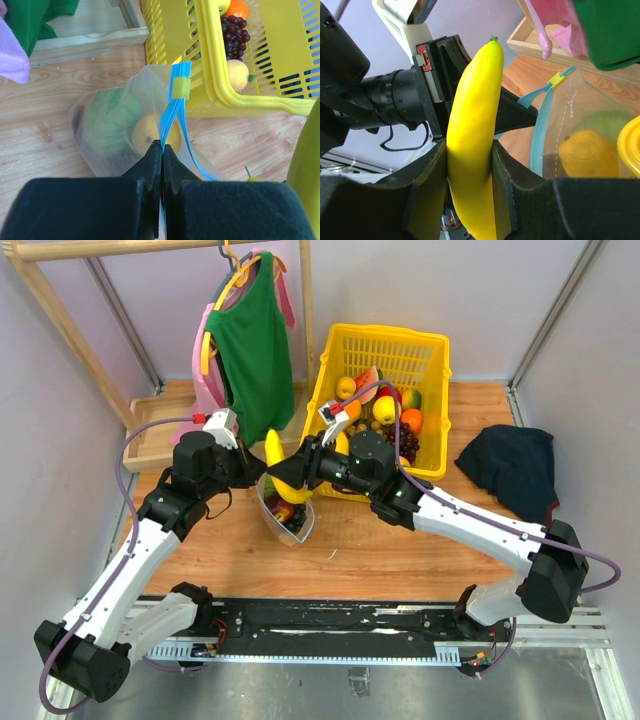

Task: Place the food in the zip-top bag and seal the zipper
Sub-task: Place the fake fruit in the zipper food storage bag.

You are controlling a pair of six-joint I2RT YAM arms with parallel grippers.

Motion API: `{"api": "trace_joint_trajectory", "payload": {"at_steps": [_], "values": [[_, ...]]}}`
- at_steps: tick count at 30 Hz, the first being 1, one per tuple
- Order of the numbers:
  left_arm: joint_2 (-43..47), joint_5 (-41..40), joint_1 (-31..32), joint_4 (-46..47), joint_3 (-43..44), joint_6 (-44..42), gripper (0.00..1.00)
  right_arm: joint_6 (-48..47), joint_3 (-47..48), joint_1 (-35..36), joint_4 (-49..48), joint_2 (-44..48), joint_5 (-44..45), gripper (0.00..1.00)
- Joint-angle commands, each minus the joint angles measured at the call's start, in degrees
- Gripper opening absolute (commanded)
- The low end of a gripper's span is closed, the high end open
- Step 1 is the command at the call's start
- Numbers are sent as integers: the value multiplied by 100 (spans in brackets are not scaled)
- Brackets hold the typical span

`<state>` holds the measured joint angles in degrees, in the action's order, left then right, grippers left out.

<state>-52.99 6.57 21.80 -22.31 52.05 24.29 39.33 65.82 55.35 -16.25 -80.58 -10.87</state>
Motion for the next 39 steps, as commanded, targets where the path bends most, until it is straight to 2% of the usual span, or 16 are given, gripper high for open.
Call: {"api": "trace_joint_trajectory", "payload": {"at_steps": [1, 21, 30, 39], "values": [[96, 73, -53, 293, -37, -30, 0, 557, -165, 87, -807, 2, -80, 19], [70, 99, -47, 297, -42, -21, 0, 557, 68, 203, -1093, 221, -425, 20], [87, 92, -53, 292, -38, -21, 0, 821, -324, 213, -1089, 5, -384, 21], [86, 90, -55, 288, -33, -21, 0, 511, -600, 213, -238, 21, 84, 24]]}}
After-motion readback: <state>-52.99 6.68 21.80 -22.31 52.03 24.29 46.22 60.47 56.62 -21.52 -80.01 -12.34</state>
